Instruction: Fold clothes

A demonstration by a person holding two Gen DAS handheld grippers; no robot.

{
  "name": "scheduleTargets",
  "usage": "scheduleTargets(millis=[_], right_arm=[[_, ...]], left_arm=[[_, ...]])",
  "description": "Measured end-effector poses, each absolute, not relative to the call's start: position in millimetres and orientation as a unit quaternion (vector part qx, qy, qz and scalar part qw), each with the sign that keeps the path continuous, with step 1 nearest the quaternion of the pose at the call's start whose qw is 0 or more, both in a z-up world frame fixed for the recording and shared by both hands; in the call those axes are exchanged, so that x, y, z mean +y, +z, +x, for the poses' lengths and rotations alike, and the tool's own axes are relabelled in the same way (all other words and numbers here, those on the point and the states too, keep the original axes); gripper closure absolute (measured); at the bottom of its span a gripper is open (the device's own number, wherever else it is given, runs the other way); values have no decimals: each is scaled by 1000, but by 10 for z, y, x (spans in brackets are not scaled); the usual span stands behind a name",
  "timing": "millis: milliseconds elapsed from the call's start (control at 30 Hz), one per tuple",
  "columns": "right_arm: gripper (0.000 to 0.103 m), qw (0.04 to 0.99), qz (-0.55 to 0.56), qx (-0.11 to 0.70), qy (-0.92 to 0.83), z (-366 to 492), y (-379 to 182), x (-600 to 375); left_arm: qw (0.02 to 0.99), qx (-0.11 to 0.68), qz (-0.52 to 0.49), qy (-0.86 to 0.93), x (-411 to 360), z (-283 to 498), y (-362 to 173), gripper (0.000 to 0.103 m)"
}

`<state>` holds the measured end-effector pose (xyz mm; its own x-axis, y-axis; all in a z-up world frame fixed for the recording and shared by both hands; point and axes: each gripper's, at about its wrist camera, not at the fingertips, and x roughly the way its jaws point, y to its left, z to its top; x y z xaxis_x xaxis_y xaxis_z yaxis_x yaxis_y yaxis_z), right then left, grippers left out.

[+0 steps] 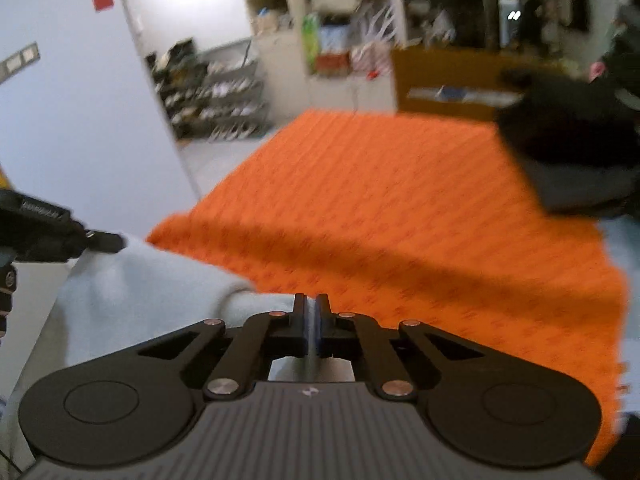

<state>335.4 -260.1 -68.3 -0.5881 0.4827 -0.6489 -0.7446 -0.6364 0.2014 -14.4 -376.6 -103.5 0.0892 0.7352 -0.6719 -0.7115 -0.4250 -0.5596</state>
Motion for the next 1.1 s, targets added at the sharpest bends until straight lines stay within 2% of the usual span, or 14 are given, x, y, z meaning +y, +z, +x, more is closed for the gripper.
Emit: scheduleTargets(millis=[233,267,300,333,433,467,533,600,700,833,1000,1100], right_arm=[[97,390,-264,316,824,3510,-1062,-2396],[94,394,-261,328,818,3531,-1121,-2365],[80,399,-259,340,812,3551,-1180,-2334],[74,406,-251,347,807,3573,-1192,-2325],[74,426,-233,356,798,3691,-1118,-2333],[73,428,-230,358,797,3744,-1079,-2352],[66,429,-233,358,796,3840,-1000,-2447],[62,428,-232,358,797,3918,-917,-2566],[48,426,-237,354,798,3945,-799,-2841],[29,426,-241,351,798,3912,-646,-3275],[18,455,-238,339,788,3685,-450,-3860],[15,486,-228,332,776,3475,-334,-4224]], left_arm=[[515,-8,-541,665,-3609,-272,-1397,90],[513,-8,-548,660,-3579,-290,-1443,89],[512,-8,-555,656,-3552,-311,-1484,88],[513,-11,-560,650,-3542,-339,-1500,87],[528,-16,-561,637,-3561,-397,-1471,85],[534,-16,-558,635,-3576,-407,-1447,82],[549,-14,-547,632,-3615,-430,-1371,68],[567,-10,-534,628,-3662,-456,-1273,57],[595,10,-506,624,-3750,-464,-1091,38],[637,47,-450,624,-3932,-411,-859,28],[699,89,-367,608,-4260,-400,-614,18],[736,107,-325,584,-4492,-458,-471,13]])
